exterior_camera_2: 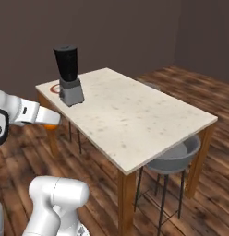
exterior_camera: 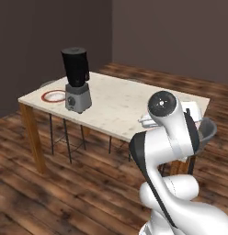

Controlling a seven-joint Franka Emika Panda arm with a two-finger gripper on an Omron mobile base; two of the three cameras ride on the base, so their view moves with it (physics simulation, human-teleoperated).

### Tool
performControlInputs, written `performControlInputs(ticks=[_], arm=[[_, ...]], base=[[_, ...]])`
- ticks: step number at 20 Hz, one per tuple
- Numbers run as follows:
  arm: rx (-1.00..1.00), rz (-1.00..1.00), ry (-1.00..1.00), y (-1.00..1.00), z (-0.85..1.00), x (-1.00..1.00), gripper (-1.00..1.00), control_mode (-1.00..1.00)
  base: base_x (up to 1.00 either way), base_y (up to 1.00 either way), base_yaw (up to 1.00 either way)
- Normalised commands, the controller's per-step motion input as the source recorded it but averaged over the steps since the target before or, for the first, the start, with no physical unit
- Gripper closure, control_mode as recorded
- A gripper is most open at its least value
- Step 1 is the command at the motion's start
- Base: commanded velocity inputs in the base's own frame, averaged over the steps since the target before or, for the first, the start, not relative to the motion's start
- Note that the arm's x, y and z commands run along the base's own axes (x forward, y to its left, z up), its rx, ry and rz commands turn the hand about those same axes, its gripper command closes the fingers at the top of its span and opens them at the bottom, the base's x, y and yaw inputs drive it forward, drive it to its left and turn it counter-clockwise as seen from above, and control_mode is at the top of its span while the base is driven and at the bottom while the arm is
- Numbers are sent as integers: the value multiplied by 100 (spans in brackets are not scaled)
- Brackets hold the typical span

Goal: Pick the tangerine and banana from the fridge and place them on the plate next to the blender to make a fruit smoothie.

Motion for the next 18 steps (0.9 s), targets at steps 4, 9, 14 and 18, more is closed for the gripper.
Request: performControlInputs(ticks=[4, 9, 14, 18], arm=[[0, 0, 0, 0, 0, 0, 100, 100], [0, 0, 0, 0, 0, 0, 100, 100], [0, 0, 0, 0, 0, 0, 100, 100], [0, 0, 0, 0, 0, 0, 100, 100]], base=[[34, 100, -22], [36, 100, -28], [52, 100, -32], [53, 100, -36]])
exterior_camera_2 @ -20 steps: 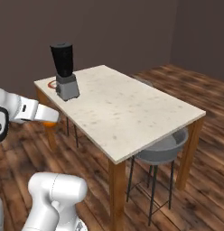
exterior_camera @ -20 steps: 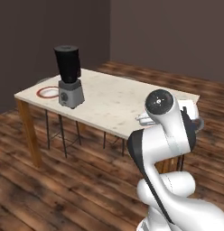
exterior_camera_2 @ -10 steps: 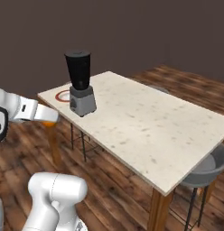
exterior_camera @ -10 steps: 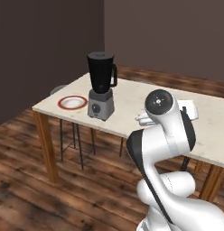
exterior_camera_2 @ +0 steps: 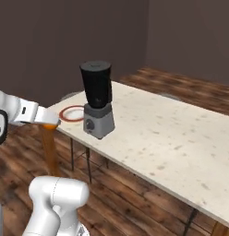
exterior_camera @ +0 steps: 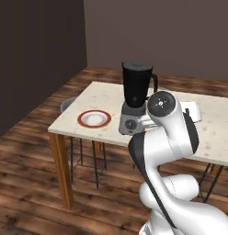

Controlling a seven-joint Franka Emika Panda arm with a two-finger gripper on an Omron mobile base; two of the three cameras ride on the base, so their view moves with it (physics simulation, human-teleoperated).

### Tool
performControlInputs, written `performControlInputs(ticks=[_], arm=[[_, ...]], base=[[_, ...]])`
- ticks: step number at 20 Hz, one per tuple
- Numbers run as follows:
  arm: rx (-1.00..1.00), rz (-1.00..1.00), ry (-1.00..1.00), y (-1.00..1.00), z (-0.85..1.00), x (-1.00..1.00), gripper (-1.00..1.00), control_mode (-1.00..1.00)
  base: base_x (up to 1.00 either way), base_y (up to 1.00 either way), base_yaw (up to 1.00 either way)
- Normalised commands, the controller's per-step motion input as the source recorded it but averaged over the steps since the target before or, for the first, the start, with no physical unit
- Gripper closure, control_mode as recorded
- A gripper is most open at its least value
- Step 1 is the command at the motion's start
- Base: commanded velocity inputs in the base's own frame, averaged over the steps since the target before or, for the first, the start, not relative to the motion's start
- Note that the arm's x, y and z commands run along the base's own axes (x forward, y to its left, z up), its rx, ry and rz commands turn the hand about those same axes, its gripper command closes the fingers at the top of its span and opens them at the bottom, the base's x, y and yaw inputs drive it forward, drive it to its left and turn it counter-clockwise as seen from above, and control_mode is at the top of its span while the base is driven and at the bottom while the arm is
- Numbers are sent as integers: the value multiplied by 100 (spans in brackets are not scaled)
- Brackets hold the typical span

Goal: Pick the tangerine and banana from the fridge and place them on the plate next to the blender to make a fruit smoothie.

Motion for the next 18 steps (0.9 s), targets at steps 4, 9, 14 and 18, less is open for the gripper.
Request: performControlInputs(ticks=[4, 9, 14, 18], arm=[[0, 0, 0, 0, 0, 0, 100, 100], [0, 0, 0, 0, 0, 0, 100, 100], [0, 0, 0, 0, 0, 0, 100, 100], [0, 0, 0, 0, 0, 0, 100, 100]], base=[[35, 100, -38], [25, 100, -40], [49, 98, -38], [20, 22, -19]])
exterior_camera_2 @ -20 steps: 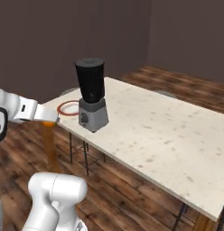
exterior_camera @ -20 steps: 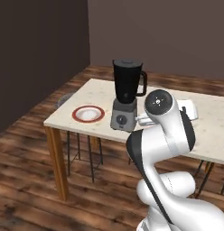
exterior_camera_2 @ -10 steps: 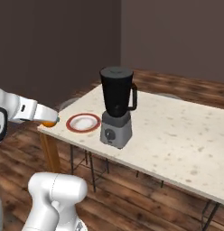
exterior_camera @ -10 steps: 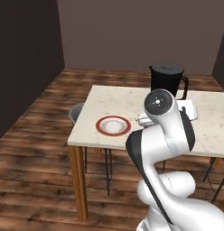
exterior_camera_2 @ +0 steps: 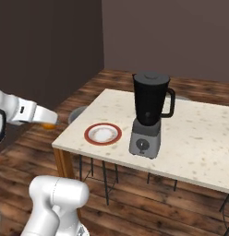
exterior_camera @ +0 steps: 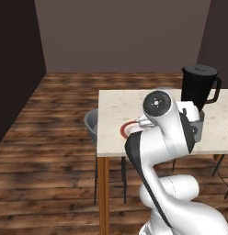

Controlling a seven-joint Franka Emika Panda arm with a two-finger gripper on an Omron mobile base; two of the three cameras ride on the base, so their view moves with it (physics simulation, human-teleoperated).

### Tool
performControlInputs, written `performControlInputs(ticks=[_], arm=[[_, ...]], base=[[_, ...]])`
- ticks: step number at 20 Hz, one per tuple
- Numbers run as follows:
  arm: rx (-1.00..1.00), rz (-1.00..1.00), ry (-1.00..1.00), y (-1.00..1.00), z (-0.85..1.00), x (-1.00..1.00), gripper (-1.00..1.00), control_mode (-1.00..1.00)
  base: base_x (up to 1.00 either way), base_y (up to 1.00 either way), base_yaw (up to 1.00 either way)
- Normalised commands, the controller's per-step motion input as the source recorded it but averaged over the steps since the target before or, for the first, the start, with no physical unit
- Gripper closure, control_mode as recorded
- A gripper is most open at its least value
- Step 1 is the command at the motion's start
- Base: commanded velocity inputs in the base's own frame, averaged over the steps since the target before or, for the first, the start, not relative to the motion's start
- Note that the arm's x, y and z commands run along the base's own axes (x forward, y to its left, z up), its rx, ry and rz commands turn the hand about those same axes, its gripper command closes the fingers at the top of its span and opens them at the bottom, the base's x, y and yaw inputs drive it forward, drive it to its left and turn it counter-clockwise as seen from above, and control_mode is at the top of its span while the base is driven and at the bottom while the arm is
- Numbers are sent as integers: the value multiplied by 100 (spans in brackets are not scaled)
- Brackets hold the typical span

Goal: Pick the tangerine and banana from the fridge and place them on the plate next to the blender to make a fruit smoothie.

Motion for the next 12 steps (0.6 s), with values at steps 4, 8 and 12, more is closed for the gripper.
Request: performControlInputs(ticks=[4, 8, 12], arm=[[19, -5, 10, -2, -61, 58, 100, -100], [22, 0, 19, -3, -51, 100, 100, -100], [20, 0, 16, -8, -49, 100, 100, -100]], base=[[0, 0, 0], [0, 0, 0], [0, 0, 0]])
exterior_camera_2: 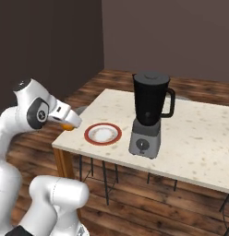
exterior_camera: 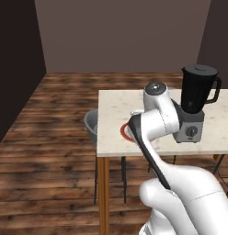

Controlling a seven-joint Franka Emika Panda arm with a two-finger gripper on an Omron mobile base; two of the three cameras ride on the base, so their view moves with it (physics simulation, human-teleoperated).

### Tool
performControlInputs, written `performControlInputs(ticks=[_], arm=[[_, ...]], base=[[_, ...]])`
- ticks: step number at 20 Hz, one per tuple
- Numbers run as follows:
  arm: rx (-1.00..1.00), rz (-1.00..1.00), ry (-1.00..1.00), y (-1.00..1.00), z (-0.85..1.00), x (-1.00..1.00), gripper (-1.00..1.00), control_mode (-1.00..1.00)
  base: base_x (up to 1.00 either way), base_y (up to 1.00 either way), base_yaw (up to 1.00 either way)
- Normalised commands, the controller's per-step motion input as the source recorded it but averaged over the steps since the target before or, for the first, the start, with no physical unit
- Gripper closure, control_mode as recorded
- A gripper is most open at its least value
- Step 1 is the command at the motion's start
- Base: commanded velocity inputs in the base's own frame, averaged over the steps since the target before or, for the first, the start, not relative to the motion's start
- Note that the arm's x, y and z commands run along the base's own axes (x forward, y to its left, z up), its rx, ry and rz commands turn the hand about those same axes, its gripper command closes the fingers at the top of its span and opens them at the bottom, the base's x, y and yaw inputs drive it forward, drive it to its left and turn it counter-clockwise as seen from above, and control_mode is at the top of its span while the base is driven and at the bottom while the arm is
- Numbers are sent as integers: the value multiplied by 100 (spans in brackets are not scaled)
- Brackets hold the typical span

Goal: Pick the tangerine and banana from the fridge and place them on the plate next to the blender to make a fruit smoothie.

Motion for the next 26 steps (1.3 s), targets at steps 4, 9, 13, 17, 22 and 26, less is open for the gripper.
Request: performControlInputs(ticks=[4, 9, 13, 17, 22, 26], arm=[[12, 2, 1, -17, -50, 85, 100, -100], [0, 1, 1, -8, -54, 62, 100, -100], [0, 2, 0, -2, -60, 46, 100, -100], [0, 2, 4, 0, -61, 41, 100, -100], [1, 3, 4, -7, -53, 44, 100, -100], [4, 3, 1, -9, -31, 44, 100, -100]], base=[[0, 0, 0], [0, 0, 0], [0, 0, 0], [0, 0, 0], [0, 0, 0], [0, 0, 0]])
